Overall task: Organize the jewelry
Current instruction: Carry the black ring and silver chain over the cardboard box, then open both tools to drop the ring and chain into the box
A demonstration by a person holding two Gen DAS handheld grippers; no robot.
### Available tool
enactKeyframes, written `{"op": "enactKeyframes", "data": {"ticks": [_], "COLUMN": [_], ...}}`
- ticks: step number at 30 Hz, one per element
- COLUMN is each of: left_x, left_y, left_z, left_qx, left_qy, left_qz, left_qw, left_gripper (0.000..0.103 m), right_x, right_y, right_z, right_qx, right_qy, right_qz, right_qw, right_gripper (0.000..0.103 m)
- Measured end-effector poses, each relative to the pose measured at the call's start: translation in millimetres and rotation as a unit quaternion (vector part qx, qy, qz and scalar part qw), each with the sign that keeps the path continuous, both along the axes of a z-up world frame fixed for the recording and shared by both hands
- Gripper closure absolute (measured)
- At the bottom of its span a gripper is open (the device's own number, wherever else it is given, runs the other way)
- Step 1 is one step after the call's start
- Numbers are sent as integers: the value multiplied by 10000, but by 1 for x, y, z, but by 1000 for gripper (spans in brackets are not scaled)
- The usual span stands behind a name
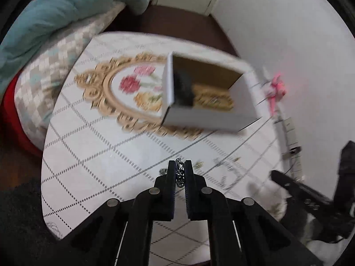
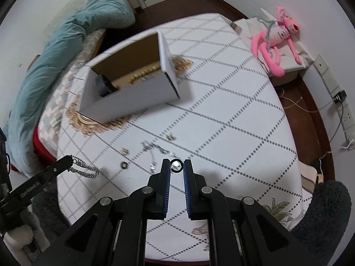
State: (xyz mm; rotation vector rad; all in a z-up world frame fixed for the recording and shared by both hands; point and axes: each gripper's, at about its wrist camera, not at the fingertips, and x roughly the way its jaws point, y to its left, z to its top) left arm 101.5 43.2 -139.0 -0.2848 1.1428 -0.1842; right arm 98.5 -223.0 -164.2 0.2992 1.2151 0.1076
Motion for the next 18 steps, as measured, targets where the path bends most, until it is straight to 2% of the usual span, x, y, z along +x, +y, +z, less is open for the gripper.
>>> {"op": "enactKeyframes", "data": {"ticks": [6,10,14,18], "left_x": [49,84,123,158], "left_y": [-28,-44,-55,-57], "left_z": [43,66,63,47], "left_qx": [-479,-428,-310,-185], "left_qy": [-441,-670,-592,-371], "left_qz": [-176,-305,-439,-452], "left_qw": [9977,9964,9968,9981], "left_gripper": [99,99,99,99], "right_x": [28,60,96,136], "right_y": [12,17,20,22], "right_z": [43,63,69,61], "right_qx": [191,138,13,1], "right_qy": [-417,-654,-705,-521], "right_qz": [210,328,412,468], "right_qw": [9987,9972,9967,9975], "right_gripper": [91,91,91,91]}}
